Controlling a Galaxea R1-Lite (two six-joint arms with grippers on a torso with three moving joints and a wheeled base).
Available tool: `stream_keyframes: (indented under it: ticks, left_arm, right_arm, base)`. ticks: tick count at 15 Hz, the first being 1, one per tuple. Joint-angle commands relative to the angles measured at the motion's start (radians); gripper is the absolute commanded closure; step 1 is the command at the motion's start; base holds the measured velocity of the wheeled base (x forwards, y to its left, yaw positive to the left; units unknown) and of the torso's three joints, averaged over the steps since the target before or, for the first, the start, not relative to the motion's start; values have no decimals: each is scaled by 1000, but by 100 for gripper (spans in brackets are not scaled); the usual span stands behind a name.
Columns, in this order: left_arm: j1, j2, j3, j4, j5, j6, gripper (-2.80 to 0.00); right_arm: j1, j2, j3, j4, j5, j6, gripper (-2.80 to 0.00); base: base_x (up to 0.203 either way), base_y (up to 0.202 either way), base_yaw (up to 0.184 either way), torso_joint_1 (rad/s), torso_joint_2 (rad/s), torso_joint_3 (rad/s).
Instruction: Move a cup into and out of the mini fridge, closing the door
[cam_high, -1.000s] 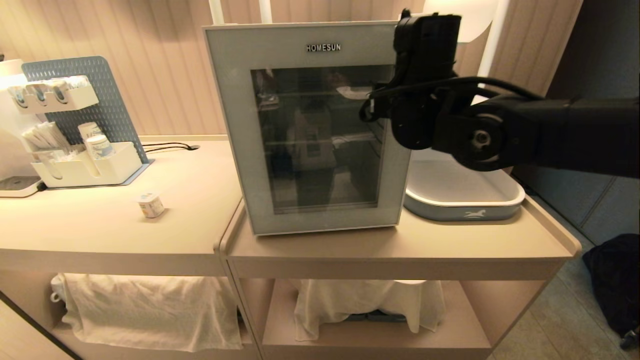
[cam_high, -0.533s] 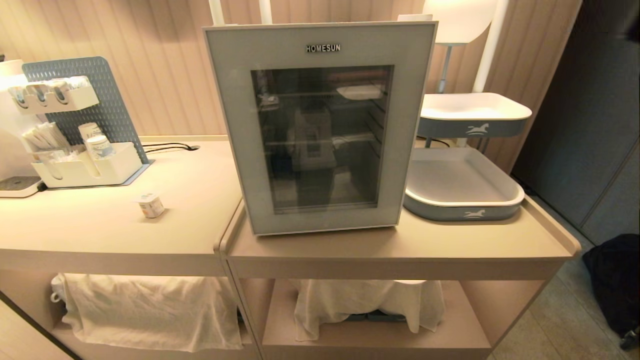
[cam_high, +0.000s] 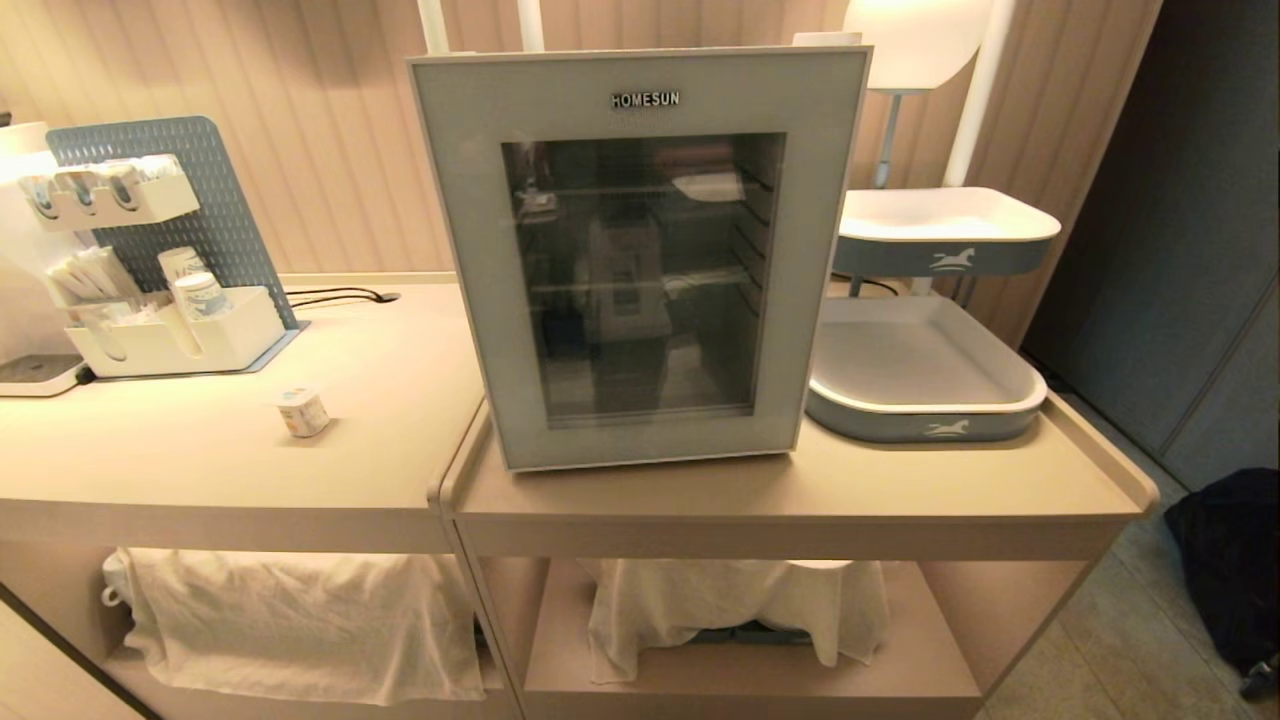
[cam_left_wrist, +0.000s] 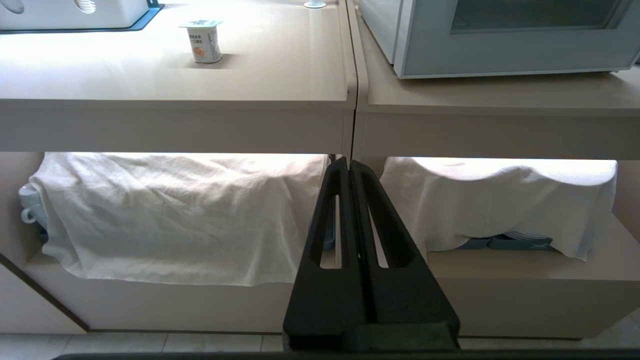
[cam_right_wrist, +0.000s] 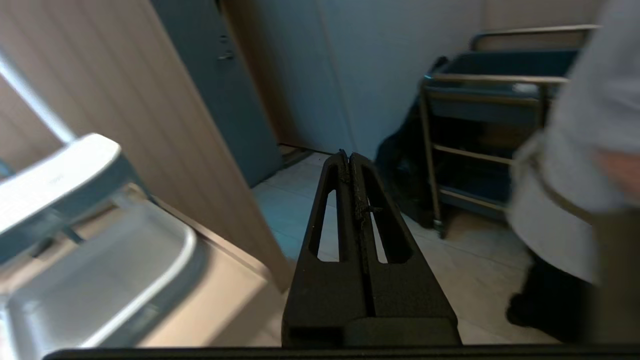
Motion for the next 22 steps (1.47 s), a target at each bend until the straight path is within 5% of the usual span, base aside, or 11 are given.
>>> stream_keyframes:
  ticks: [1,2,6,7,10,13,22]
  left_arm:
    - [0,-2,0,-1,0,-1,0]
    - [0,-2,0,-1,0,-1,0]
    - [0,-2,0,-1,0,1,0]
    - [0,-2,0,-1,0,0,0]
    - [0,-2,0,-1,0,1,0]
    - [0,-2,0,-1,0,2,0]
    - [0,-2,0,-1,0,2,0]
  right_arm:
    - [-32,-253,205,2,13,1,0]
    - [-35,-299,281,-2,66,3,0]
    - [-41,-484,485,-74,749,-32,0]
    - [-42,-500,568,-94,830,-65,0]
    - [-42,-518,746,-50,928,-170,0]
    - [-42,-488,682,105,966,-186,0]
    - [-42,-494,680,109,963,-180,0]
  base:
    - [0,0,0,0,0,0]
    - [0,0,0,0,0,0]
    - [0,0,0,0,0,0]
    - [0,0,0,0,0,0]
    - [0,0,0,0,0,0]
    - [0,0,0,0,0,0]
    - [0,0,0,0,0,0]
